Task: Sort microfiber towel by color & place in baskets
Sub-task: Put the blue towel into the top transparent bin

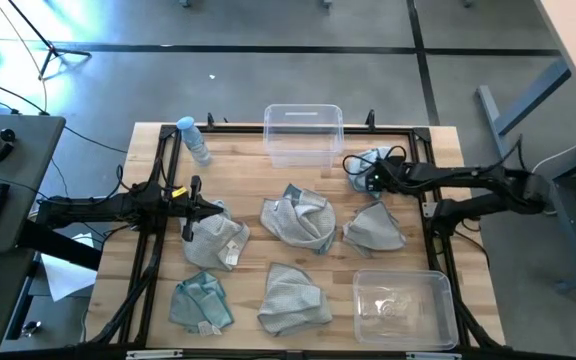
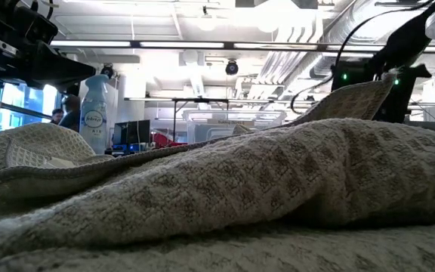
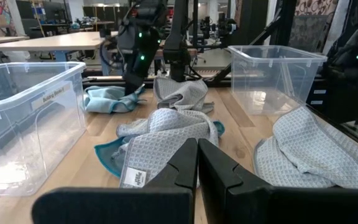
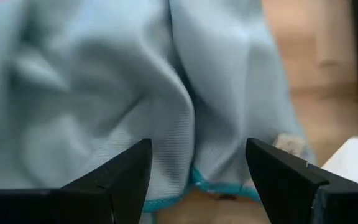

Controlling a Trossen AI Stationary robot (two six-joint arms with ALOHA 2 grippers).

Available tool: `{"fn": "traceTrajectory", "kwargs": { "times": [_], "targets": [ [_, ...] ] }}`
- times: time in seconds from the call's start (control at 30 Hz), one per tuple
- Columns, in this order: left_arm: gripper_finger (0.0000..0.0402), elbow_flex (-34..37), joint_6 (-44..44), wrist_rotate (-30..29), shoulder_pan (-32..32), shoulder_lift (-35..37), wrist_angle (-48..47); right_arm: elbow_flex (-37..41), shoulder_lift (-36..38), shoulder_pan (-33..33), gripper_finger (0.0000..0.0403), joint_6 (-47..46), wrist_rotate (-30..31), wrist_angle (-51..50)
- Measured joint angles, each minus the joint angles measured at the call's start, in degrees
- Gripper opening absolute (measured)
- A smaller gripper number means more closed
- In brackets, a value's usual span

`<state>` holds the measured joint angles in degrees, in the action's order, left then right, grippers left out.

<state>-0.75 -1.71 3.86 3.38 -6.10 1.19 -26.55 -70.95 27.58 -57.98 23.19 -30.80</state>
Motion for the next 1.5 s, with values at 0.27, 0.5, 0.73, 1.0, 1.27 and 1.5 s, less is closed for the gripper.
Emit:
{"fn": "traceTrajectory", "kwargs": {
  "times": [0.27, 0.5, 0.73, 1.0, 1.27, 1.5],
  "targets": [
    [0.0000, 0.0, 0.0, 0.0, 0.0, 0.0, 0.0, -0.1, -7.3, 0.1, 0.0249, 0.4, 0.2, 3.7],
    [0.0000, 0.0, 0.0, 0.0, 0.0, 0.0, 0.0, -0.2, -7.3, 0.1, 0.0134, 0.6, -1.6, 4.0],
    [0.0000, 0.0, 0.0, 0.0, 0.0, 0.0, 0.0, -0.3, -1.2, 0.0, 0.0016, 2.7, -5.6, 0.1],
    [0.0000, 0.0, 0.0, 0.0, 0.0, 0.0, 0.0, -9.9, 11.3, 0.0, 0.0007, 5.5, 0.7, -16.0],
    [0.0000, 0.0, 0.0, 0.0, 0.0, 0.0, 0.0, -27.3, 17.8, 0.0, 0.0002, 12.4, 7.8, -19.2],
    [0.0000, 0.0, 0.0, 0.0, 0.0, 0.0, 0.0, -42.6, 12.5, -4.4, 0.0001, 24.7, 8.7, -9.7]
  ]
}}
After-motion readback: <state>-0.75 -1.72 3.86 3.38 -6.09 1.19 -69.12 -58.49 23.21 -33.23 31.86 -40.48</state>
